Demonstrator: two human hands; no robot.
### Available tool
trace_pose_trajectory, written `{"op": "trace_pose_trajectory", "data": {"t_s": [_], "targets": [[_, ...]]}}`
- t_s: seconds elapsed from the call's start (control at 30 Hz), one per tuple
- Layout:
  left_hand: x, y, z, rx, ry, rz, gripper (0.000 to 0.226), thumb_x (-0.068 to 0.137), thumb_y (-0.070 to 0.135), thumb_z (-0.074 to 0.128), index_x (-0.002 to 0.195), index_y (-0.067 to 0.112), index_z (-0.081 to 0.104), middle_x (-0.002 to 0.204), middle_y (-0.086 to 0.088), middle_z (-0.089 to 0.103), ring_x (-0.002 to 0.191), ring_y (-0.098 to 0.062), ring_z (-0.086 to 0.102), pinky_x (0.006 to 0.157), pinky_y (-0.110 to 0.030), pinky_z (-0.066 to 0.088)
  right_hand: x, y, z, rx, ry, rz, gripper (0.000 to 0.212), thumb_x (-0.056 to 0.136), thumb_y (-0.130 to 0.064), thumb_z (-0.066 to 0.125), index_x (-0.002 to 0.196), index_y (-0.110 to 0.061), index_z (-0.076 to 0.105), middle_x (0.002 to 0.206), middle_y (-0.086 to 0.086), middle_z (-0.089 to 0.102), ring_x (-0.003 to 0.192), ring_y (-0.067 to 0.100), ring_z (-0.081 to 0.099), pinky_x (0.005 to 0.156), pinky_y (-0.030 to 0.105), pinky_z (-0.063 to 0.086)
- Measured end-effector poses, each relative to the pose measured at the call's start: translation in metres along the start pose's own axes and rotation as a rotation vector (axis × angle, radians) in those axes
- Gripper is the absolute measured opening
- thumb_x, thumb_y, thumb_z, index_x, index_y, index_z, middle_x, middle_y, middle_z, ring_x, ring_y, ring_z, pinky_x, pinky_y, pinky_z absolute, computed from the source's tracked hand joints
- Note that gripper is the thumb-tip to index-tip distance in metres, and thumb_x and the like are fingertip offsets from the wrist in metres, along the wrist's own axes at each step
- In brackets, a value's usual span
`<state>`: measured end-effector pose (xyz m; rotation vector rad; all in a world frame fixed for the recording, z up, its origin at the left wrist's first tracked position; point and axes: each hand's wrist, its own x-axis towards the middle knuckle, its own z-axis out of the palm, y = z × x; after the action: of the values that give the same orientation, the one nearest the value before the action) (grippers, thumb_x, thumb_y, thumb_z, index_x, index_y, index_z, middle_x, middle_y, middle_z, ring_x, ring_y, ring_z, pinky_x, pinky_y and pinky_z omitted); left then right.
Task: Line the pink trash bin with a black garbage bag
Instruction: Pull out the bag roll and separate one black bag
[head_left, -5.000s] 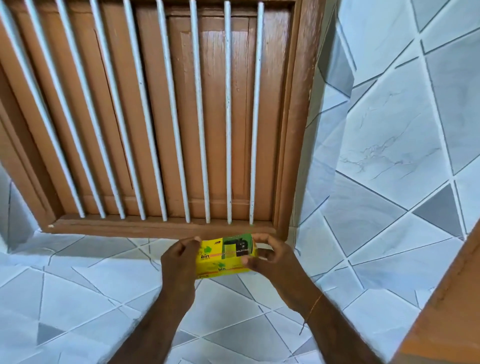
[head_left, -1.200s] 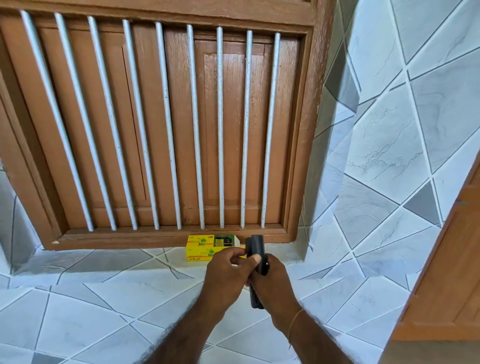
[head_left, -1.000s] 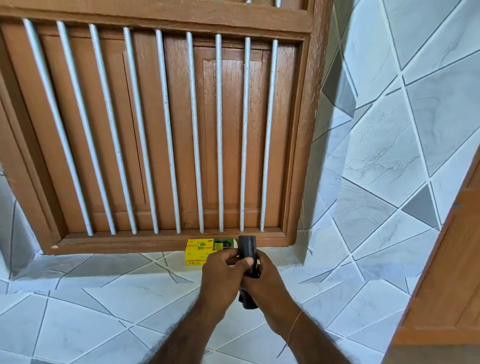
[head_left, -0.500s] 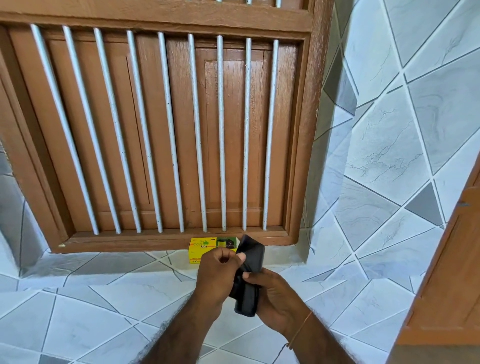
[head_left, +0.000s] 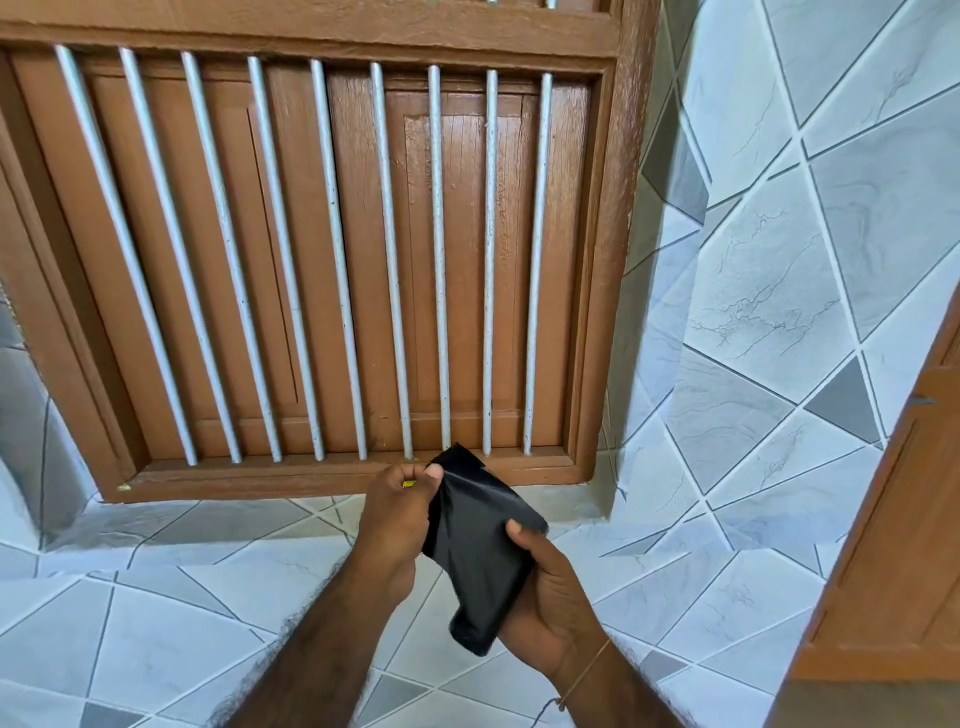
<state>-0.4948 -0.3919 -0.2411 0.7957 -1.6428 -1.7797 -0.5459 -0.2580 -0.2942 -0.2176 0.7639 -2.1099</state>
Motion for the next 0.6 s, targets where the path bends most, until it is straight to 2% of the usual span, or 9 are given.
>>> {"op": "trace_pose_trajectory", "data": {"t_s": [0.07,0.13,0.27,0.33,0.43,0.53,0.6], "targets": [[0.004,0.004,-0.009,-0.029,0.041,-0.019,0.022,0.096,0.028,0.057,0.089,0.008,0.064,0.095,-0.014,0.068,0.089,-0.030,0.061,0.077,-0.041,0.050,-0.001,-0.002,-0.005,-0.005,0.021,0.012,0.034,0.081,-0.014,0.071,0.114,-0.004,0.069,0.118,0.023,0.067,0.089,0.038,0.069,0.070,0.042,0.058],[0.008,0.010,-0.021,-0.065,0.083,-0.038,0.021,0.097,0.026,0.055,0.091,0.008,0.063,0.099,-0.014,0.065,0.092,-0.029,0.058,0.079,-0.041,0.050,-0.002,-0.004,-0.011,0.011,0.032,0.032,0.046,0.069,-0.016,0.082,0.111,-0.003,0.071,0.123,0.023,0.065,0.095,0.039,0.067,0.070,0.042,0.059],[0.018,0.013,-0.048,-0.124,0.137,-0.028,0.020,0.096,0.021,0.057,0.081,0.011,0.064,0.100,-0.016,0.065,0.092,-0.031,0.057,0.083,-0.044,0.049,-0.007,-0.007,-0.015,-0.018,-0.032,0.056,0.049,0.063,-0.023,0.084,0.109,-0.009,0.074,0.122,0.021,0.066,0.093,0.040,0.069,0.066,0.039,0.055],[0.020,0.012,-0.059,-0.142,0.165,-0.022,0.022,0.096,0.021,0.057,0.076,0.013,0.062,0.096,-0.016,0.063,0.089,-0.031,0.055,0.076,-0.042,0.046,-0.008,-0.007,-0.013,-0.027,-0.036,0.043,0.053,0.061,-0.020,0.083,0.112,-0.008,0.072,0.121,0.021,0.067,0.093,0.040,0.070,0.068,0.042,0.056],[0.022,0.012,-0.071,-0.164,0.180,-0.010,0.016,0.096,0.020,0.056,0.086,0.009,0.063,0.093,-0.014,0.062,0.086,-0.028,0.053,0.073,-0.038,0.043,-0.006,-0.009,-0.013,-0.014,-0.047,0.022,0.064,0.054,-0.014,0.089,0.114,-0.003,0.070,0.120,0.023,0.067,0.098,0.041,0.069,0.078,0.047,0.058],[0.025,0.012,-0.084,-0.182,0.196,0.012,0.018,0.096,0.018,0.055,0.081,0.010,0.061,0.089,-0.012,0.062,0.085,-0.028,0.053,0.072,-0.037,0.044,-0.005,-0.015,-0.016,-0.045,-0.050,0.022,0.065,0.042,-0.018,0.095,0.102,-0.004,0.075,0.110,0.022,0.071,0.087,0.039,0.072,0.072,0.044,0.060],[0.029,0.013,-0.095,-0.207,0.227,0.020,0.021,0.096,0.016,0.055,0.076,0.013,0.061,0.085,-0.010,0.062,0.082,-0.026,0.054,0.070,-0.035,0.044,-0.006,-0.021,-0.018,-0.034,-0.060,0.000,0.067,0.039,-0.016,0.096,0.102,-0.004,0.075,0.110,0.023,0.070,0.087,0.039,0.072,0.069,0.045,0.059]]}}
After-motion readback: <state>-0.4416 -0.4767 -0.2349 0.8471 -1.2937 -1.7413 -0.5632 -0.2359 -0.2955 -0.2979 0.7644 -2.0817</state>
